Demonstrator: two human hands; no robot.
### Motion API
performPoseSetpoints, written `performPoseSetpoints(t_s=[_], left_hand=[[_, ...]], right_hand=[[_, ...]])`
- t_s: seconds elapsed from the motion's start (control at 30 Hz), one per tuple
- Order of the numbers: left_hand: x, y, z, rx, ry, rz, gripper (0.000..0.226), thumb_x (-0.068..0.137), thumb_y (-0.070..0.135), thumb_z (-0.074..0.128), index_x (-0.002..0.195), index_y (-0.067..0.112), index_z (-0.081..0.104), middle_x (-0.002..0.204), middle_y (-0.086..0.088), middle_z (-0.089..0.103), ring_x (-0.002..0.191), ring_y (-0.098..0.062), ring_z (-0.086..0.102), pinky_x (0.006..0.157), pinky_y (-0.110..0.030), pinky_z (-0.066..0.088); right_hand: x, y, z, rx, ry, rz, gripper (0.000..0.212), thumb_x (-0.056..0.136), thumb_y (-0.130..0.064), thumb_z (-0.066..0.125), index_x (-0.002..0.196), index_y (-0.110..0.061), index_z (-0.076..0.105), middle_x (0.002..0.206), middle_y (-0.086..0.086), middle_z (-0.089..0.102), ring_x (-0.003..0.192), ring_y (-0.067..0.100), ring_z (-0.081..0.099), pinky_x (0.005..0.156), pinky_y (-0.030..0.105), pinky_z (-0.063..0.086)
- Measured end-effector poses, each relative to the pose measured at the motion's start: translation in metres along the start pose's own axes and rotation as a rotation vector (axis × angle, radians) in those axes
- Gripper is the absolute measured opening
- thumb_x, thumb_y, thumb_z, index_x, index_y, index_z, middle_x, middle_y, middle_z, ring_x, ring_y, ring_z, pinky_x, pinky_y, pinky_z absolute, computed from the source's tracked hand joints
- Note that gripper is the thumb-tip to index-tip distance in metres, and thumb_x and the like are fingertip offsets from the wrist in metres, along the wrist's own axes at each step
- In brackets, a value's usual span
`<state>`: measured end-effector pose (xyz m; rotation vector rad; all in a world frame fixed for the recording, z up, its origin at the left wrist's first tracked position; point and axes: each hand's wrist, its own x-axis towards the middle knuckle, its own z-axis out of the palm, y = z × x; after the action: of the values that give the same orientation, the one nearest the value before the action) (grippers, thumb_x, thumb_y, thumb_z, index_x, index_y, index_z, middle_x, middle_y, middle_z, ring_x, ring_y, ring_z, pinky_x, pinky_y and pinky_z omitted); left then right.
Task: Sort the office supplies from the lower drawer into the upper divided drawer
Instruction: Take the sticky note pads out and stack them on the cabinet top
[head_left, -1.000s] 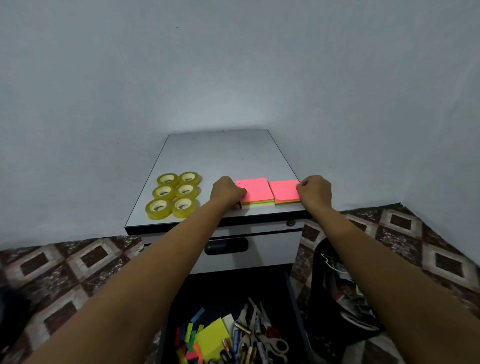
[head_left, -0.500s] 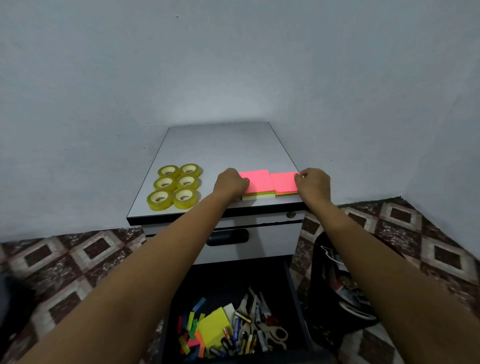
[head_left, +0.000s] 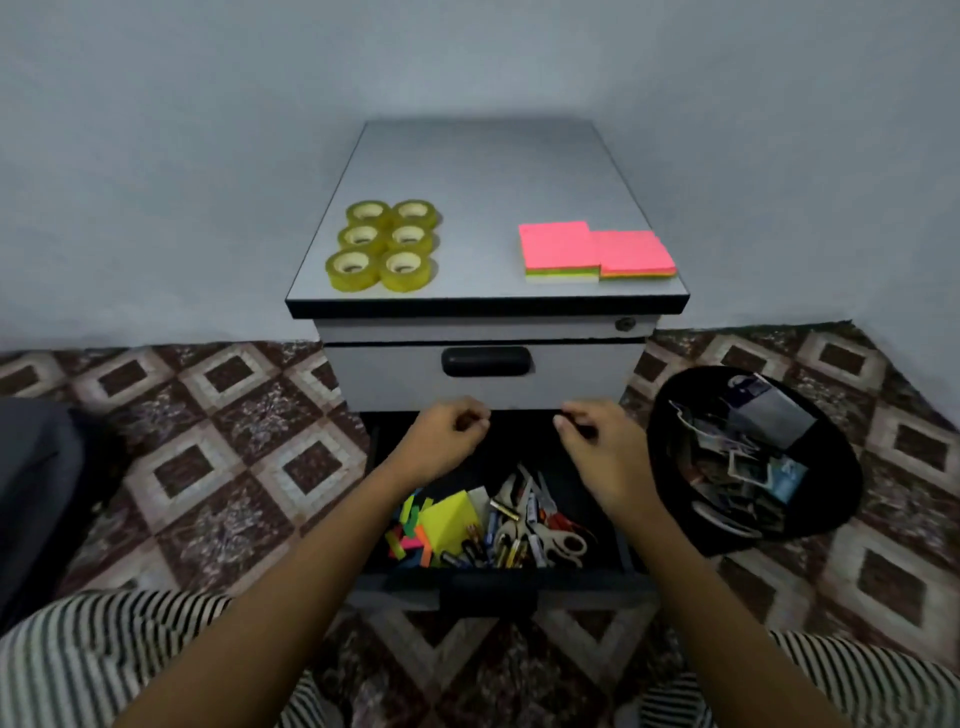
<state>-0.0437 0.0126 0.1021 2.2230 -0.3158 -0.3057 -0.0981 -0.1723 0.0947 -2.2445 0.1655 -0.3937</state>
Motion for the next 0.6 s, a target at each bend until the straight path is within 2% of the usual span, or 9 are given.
performPoseSetpoints(t_s=[0.03,0.1,0.2,0.37,0.5,0.6], left_hand=[[-0.003,-0.019,0.006,0.047,-0.055,-0.060,0.023,0.095,0.017,0.052,0.113,0.009,0.062,0.086,0.000,0.059,0.080,-0.013,0.057,0.061,-0.017,0.041],[-0.005,-0.049,0.016,0.106,-0.133,-0.155,0.026,0.095,0.018,0.053,0.116,0.007,0.062,0.093,-0.007,0.064,0.086,-0.017,0.060,0.058,-0.014,0.040],[-0.004,-0.085,0.029,0.190,-0.201,-0.249,0.029,0.094,0.017,0.053,0.119,0.004,0.061,0.118,-0.014,0.063,0.110,-0.025,0.058,0.079,-0.020,0.039],[0.003,-0.122,0.044,0.308,-0.323,-0.306,0.037,0.096,0.013,0.046,0.131,0.003,0.052,0.136,-0.017,0.051,0.124,-0.029,0.048,0.095,-0.027,0.039],[0.015,-0.137,0.053,0.334,-0.313,-0.304,0.043,0.092,0.003,0.042,0.135,0.004,0.047,0.138,-0.020,0.047,0.125,-0.031,0.046,0.096,-0.029,0.038],[0.023,-0.141,0.059,0.341,-0.316,-0.291,0.051,0.090,-0.002,0.039,0.140,0.007,0.041,0.138,-0.022,0.046,0.123,-0.034,0.046,0.092,-0.028,0.038]], right_hand=[[-0.009,0.006,0.016,-0.027,-0.097,0.038,0.025,0.090,-0.017,0.062,0.111,-0.004,0.067,0.109,0.010,0.062,0.100,0.020,0.061,0.080,0.009,0.035],[-0.020,0.020,0.042,-0.074,-0.266,0.103,0.027,0.090,-0.019,0.062,0.113,-0.006,0.067,0.110,0.010,0.062,0.100,0.021,0.062,0.080,0.009,0.036],[-0.026,0.040,0.079,-0.126,-0.436,0.182,0.026,0.090,-0.018,0.061,0.111,-0.006,0.069,0.110,0.013,0.065,0.102,0.024,0.063,0.087,0.024,0.044],[-0.021,0.059,0.118,-0.304,-0.618,0.124,0.022,0.092,-0.014,0.052,0.101,-0.006,0.071,0.101,0.014,0.069,0.097,0.026,0.062,0.083,0.030,0.042],[-0.006,0.062,0.142,-0.444,-0.704,0.056,0.036,0.094,-0.015,0.048,0.129,-0.010,0.057,0.130,0.012,0.056,0.120,0.027,0.052,0.094,0.032,0.042],[0.004,0.067,0.155,-0.552,-0.777,0.048,0.045,0.095,-0.012,0.044,0.140,-0.015,0.042,0.141,0.010,0.046,0.127,0.027,0.044,0.097,0.035,0.041]])
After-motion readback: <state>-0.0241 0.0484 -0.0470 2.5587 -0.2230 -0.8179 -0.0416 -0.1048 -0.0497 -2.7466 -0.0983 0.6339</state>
